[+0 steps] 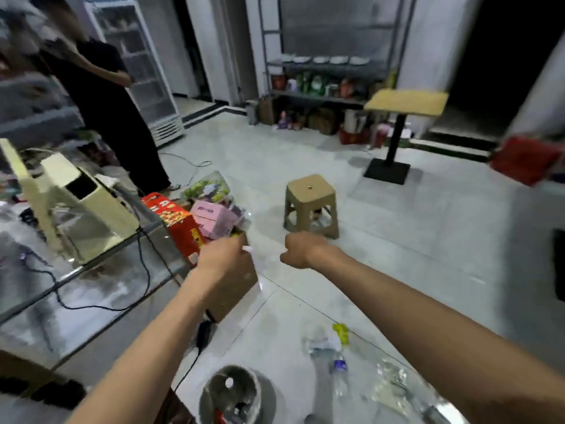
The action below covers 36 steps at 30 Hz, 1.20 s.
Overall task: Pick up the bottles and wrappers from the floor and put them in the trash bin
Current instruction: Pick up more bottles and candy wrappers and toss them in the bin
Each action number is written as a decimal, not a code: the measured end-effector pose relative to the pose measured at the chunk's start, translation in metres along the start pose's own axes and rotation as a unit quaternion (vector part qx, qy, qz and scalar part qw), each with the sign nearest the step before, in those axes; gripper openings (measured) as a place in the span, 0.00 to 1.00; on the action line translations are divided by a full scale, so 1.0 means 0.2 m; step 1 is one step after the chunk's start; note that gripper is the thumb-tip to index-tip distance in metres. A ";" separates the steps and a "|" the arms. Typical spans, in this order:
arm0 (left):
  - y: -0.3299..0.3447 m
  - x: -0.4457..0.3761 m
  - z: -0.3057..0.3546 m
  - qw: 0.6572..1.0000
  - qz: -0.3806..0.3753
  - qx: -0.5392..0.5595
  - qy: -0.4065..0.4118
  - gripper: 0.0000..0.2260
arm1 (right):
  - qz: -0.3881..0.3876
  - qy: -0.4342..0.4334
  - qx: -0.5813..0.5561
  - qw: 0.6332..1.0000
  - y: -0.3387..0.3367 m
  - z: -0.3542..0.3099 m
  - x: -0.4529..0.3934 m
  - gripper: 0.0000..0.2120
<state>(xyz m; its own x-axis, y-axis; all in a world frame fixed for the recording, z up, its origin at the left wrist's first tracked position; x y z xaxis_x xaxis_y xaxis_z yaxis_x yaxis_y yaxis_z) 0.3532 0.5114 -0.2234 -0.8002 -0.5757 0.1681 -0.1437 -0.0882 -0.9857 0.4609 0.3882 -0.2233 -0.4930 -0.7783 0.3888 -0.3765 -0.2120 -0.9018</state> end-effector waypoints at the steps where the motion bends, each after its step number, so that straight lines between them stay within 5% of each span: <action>1: 0.00 0.02 0.14 1.000 0.000 -0.001 0.026 0.13 | 0.007 0.027 -0.014 1.000 0.03 0.13 0.11 0.19; 11: 0.08 0.34 1.34 0.975 -0.022 -0.012 0.222 0.18 | 0.015 0.258 -0.096 0.961 0.42 1.09 1.07 0.20; 19: 0.20 0.48 1.88 0.959 -0.050 -0.019 0.279 0.18 | 0.029 0.327 -0.120 0.937 0.54 1.52 1.45 0.20; 25: 0.37 0.42 2.06 0.947 -0.057 -0.076 0.306 0.18 | 0.005 0.326 -0.132 0.936 0.74 1.71 1.42 0.21; 36: 0.67 -0.31 2.18 0.937 -0.089 -0.103 0.321 0.25 | -0.079 0.342 -0.138 0.926 0.98 2.20 0.87 0.16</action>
<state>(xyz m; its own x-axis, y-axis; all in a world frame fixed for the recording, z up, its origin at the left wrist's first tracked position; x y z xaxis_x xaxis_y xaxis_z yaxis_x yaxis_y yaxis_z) 0.6365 0.1808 -0.3716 -0.9289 0.0463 0.3675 -0.3647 0.0595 -0.9292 0.6461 -0.0484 -0.4143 -0.7609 -0.1744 0.6249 -0.6254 -0.0593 -0.7780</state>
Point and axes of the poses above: each hand's wrist, its own x-axis away from the middle knuckle, its own y-axis out of the palm, z = x × y, the point moved 6 cm from there along -x, towards the middle knuckle, and after that the axes turned 7 degrees about -z, right-handed, at the moved point
